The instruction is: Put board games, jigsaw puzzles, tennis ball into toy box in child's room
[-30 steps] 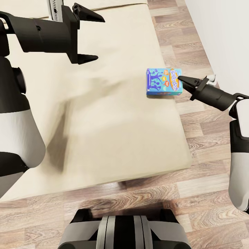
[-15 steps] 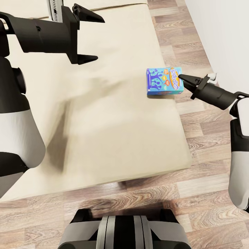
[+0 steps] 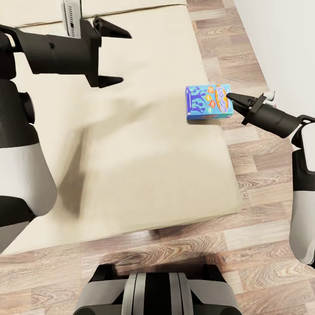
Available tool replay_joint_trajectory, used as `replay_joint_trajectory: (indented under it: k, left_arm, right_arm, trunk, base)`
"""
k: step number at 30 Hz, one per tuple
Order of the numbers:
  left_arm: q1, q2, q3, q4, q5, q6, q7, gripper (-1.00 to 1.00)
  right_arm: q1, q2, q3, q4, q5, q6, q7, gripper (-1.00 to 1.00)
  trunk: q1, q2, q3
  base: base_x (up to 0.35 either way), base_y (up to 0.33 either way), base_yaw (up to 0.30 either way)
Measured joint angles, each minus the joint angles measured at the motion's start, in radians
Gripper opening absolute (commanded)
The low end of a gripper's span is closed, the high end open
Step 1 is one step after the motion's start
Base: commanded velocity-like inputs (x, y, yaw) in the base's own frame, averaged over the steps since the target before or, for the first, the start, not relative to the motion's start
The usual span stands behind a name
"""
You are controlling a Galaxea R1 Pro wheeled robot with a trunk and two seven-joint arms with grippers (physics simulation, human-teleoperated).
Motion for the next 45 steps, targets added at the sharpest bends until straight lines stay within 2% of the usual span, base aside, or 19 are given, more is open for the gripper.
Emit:
replay_joint_trajectory:
  k: [9, 17, 22, 27, 31, 38, 45]
  left_arm:
    - [0.044, 0.02, -0.002, -0.01, 0.001, -0.028, -0.001, 1.0]
    - [0.082, 0.03, -0.032, -0.017, -0.003, -0.041, 0.003, 1.0]
    - [0.124, 0.039, -0.047, -0.051, -0.005, -0.035, 0.003, 1.0]
    - [0.102, 0.061, -0.024, -0.057, 0.001, -0.029, 0.013, 1.0]
    - [0.079, 0.08, -0.02, -0.057, 0.001, -0.029, 0.013, 1.0]
    - [0.04, 0.08, -0.02, -0.057, 0.001, -0.029, 0.013, 1.0]
    - [0.04, 0.08, -0.02, -0.057, 0.001, -0.029, 0.013, 1.0]
  right_arm:
    - [0.001, -0.004, -0.001, 0.0, 0.0, 0.001, 0.0, -1.0]
    - [0.005, -0.006, -0.001, -0.009, 0.001, 0.001, -0.001, -1.0]
    - [0.002, -0.008, -0.001, -0.015, 0.001, 0.002, -0.001, -1.0]
    - [-0.021, -0.015, -0.024, 0.007, 0.003, 0.02, 0.014, -1.0]
    - [-0.029, -0.015, -0.024, 0.008, 0.004, 0.019, 0.014, -1.0]
    - [-0.029, -0.015, -0.024, 0.008, 0.004, 0.02, 0.014, -1.0]
    - [-0.029, -0.015, -0.024, 0.008, 0.004, 0.02, 0.014, -1.0]
  trunk:
    - [0.0, 0.0, 0.0]
    - [0.0, 0.0, 0.0]
    - [0.0, 0.0, 0.0]
    - [0.0, 0.0, 0.0]
    - [0.0, 0.0, 0.0]
    - [0.0, 0.0, 0.0]
    - [0.0, 0.0, 0.0]
  base:
    - [0.0, 0.0, 0.0]
    - [0.0, 0.0, 0.0]
    - [0.0, 0.0, 0.0]
    - [0.0, 0.0, 0.0]
    - [0.0, 0.0, 0.0]
    - [0.0, 0.0, 0.0]
    - [0.0, 0.0, 0.0]
